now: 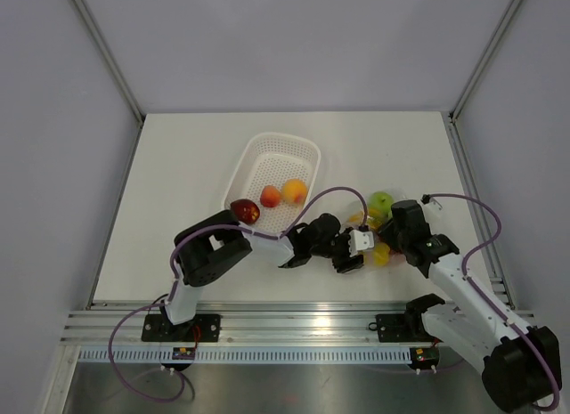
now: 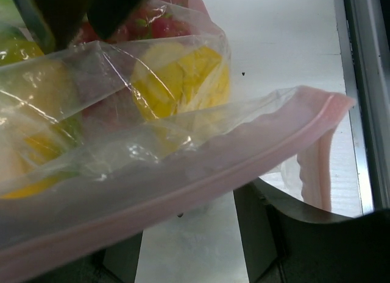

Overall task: Open the zip-top bag and remove the fake food
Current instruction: Pick up the fake fruit from the zipper food storage bag.

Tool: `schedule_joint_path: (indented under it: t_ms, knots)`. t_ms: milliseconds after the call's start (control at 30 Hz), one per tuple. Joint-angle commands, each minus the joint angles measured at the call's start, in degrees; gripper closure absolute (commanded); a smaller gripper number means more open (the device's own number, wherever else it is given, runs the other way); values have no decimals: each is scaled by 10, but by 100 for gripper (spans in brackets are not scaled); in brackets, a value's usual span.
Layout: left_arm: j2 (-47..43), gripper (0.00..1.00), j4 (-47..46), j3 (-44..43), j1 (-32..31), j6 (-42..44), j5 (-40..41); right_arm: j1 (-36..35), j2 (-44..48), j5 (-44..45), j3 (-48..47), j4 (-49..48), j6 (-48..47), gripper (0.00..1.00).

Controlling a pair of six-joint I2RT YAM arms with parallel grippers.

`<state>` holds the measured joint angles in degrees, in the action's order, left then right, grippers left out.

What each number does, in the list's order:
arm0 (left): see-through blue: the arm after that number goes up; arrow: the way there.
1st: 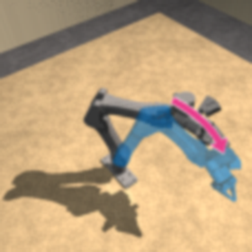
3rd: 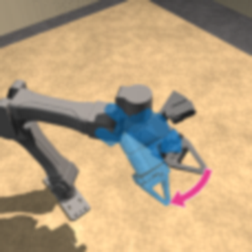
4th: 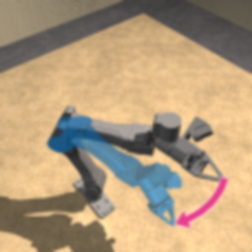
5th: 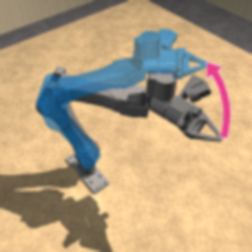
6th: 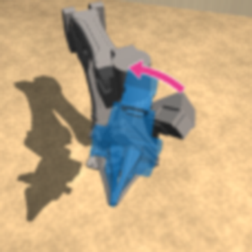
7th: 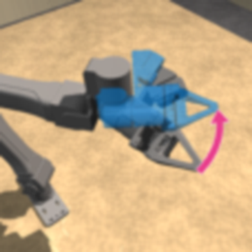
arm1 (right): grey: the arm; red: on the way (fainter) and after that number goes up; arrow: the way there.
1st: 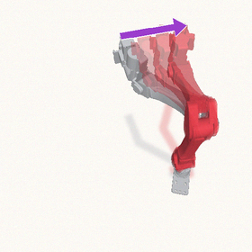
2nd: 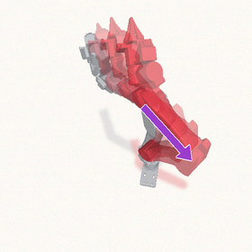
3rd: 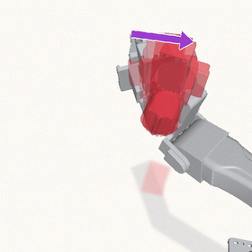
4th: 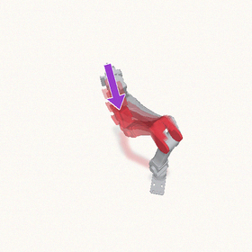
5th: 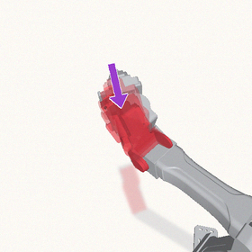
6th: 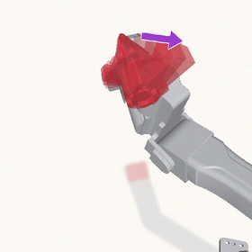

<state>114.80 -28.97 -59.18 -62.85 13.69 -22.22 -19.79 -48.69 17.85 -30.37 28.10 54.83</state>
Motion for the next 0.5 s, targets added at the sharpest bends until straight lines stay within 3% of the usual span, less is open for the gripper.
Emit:
schedule_joint_path:
  t_ms: [0, 267, 467]
  knots:
    - [13, 42, -27, -27, -9, 14, 0, 6, -32, -50, -11, -6, 28, 63]
    - [24, 42, -42, -31, -18, 15, 18, 5, -74, -13, -51, 73, 20, 65]
    - [31, 43, -61, -32, -25, 6, 55, 5, -30, 45, -65, 114, 34, 61]
